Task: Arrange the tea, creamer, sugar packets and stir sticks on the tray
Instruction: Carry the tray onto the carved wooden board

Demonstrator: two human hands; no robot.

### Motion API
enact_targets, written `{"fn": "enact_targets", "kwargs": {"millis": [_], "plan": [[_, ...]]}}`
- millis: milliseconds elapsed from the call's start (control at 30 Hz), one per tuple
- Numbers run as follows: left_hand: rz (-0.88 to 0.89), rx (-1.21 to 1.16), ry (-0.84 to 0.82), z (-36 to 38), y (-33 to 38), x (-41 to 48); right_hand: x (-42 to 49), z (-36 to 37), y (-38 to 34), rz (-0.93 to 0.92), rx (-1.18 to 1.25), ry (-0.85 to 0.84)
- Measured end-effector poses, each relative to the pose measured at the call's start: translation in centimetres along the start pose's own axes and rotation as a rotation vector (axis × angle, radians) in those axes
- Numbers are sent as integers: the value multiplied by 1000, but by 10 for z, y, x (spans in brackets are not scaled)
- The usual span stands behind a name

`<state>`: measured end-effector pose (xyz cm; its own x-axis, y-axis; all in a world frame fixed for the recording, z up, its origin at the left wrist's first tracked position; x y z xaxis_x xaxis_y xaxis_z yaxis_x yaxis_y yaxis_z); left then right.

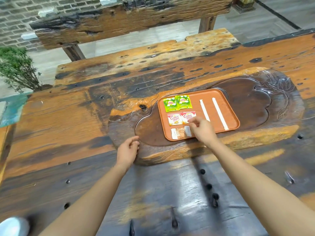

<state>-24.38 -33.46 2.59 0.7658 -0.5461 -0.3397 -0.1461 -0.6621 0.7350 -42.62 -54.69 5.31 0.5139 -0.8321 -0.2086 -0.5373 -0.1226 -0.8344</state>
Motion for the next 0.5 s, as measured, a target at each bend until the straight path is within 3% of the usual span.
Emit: {"fn": "enact_targets", "kwargs": {"millis": [133,333,500], "plan": [[-30,24,-22,-31,-55,-38,-65,82,-23,-78,0,-228],[-141,259,25,-81,-157,-106,-149,200,-24,-216,-326,-586],[-254,392,153,-125,-232,-150,-180,273,-31,-331,-540,-670]]}}
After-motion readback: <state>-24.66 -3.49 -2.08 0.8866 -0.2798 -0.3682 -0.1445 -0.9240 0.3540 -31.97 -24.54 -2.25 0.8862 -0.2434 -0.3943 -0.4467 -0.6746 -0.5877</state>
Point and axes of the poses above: each hand's wrist, its own x-axis towards the middle knuckle, its own z-axis out of the palm, y = z × x, the point moved 2 cm from there along x, towards the middle knuckle, and after that the axes turned 7 degrees about x, right-handed, at the moved point
